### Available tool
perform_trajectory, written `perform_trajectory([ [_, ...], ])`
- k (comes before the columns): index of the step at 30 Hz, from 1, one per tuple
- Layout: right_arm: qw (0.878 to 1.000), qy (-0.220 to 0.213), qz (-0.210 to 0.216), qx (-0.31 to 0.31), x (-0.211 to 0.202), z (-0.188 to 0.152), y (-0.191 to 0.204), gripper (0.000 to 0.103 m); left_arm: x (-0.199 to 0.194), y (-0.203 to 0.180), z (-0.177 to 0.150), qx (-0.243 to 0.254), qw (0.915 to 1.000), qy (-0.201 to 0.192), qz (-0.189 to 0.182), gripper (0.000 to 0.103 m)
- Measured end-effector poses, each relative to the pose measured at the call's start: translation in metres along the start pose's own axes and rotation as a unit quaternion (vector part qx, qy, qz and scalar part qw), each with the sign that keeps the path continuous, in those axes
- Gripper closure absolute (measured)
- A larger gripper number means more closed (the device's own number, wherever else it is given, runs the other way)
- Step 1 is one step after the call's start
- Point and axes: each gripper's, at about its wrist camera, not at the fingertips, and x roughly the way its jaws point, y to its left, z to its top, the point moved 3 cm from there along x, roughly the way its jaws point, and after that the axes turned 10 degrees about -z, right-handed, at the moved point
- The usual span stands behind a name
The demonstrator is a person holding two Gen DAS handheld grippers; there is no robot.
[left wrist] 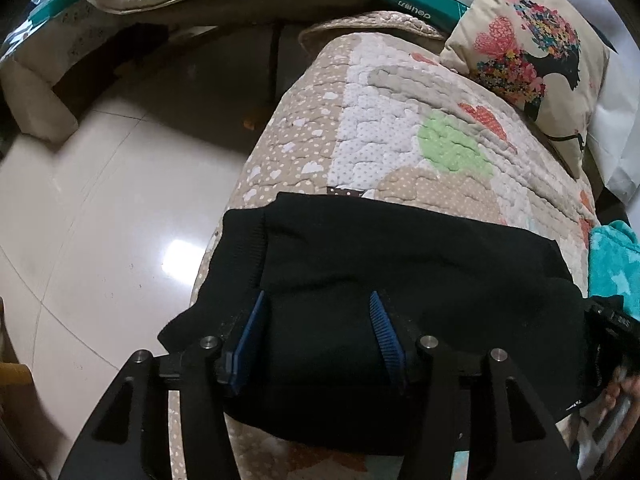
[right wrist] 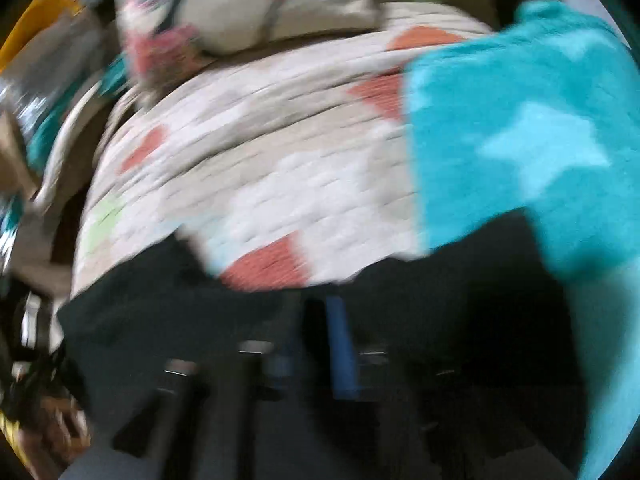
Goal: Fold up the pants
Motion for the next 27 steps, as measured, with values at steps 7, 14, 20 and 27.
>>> perform_trajectory([
  [7,1.000,-0.016,-0.011,0.024,-0.013,-0.009,-0.005,0.103,-0.013,0.014,0.007,-0.049,0.9979,0.017,-0.040,0.050],
  [14,0.980,-0.115,-0.050,-0.153,-0.056,-0.016,0.075,0.050,-0.058,0.093,0.000,-0.198,0.9781,-0.042,-0.046,0.050],
  [20,0.968,-0.087,0.034,-0.235,-0.057,-0.025,0.161,0.050,-0.061,0.116,-0.036,-0.288,0.9503,-0.063,-0.101,0.051],
  [27,0.937,-0.007,0.129,-0.325,-0.047,-0.049,0.273,0.050,-0.046,0.081,-0.043,-0.244,0.9563,-0.073,-0.143,0.050],
])
